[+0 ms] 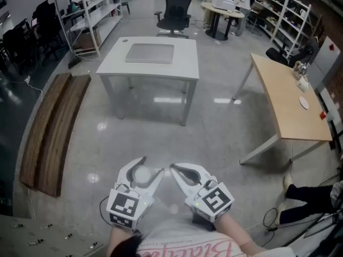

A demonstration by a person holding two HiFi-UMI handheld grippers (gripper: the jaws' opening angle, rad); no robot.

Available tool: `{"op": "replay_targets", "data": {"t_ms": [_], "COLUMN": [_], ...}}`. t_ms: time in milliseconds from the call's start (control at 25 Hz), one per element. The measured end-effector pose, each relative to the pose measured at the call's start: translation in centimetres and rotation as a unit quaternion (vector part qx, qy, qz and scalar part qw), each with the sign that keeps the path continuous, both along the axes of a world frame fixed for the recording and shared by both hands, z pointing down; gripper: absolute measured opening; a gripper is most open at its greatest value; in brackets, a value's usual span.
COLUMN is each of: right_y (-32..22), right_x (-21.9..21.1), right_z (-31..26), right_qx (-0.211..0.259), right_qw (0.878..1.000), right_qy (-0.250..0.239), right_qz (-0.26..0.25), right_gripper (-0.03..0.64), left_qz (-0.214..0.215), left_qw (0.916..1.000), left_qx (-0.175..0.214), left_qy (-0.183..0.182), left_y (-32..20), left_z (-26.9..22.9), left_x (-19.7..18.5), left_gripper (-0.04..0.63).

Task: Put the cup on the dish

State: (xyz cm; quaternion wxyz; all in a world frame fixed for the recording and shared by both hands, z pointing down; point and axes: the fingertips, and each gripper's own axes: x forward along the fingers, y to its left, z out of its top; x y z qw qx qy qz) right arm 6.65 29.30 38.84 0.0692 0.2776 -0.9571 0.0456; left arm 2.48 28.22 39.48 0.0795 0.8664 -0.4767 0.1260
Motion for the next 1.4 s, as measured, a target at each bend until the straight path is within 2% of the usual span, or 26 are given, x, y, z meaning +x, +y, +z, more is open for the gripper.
{"op": "replay_targets", "data": {"t_ms": [320, 680, 1040, 1400], "right_y": [-0.8, -2.5, -9.7, -19.9], "right_x": [1.1, 0.6, -0.5, -4.1], "right_z": [0.0, -0.2, 0.1, -0.8], "right_qx": [0.006, -0.002, -0.007, 0.007], "right_qw": [1.0, 1.0, 1.0, 1.0], "right_qy": [0.006, -0.007, 0.003, 0.005], "right_qz": [0.003, -0.023, -0.014, -0.002], "right_gripper": [0.0, 0.002, 0.002, 0.002], "left_qz": [-0.008, -0.006, 0.002, 0.017], "left_qw": [0.9998, 0.9999, 1.0, 0.9996], "left_qx": [0.003, -0.004, -0.008, 0.019], "left_qy": [-0.018, -0.012, -0.002, -0.012], "left_y": [-0.5, -2.9, -10.0, -19.7], "left_z": [-0.2, -0.1, 0.2, -1.3], "left_x": [0.9, 1.4, 0.2, -3.2], "left_gripper": [0.247, 0.247, 0.247, 0.247]}}
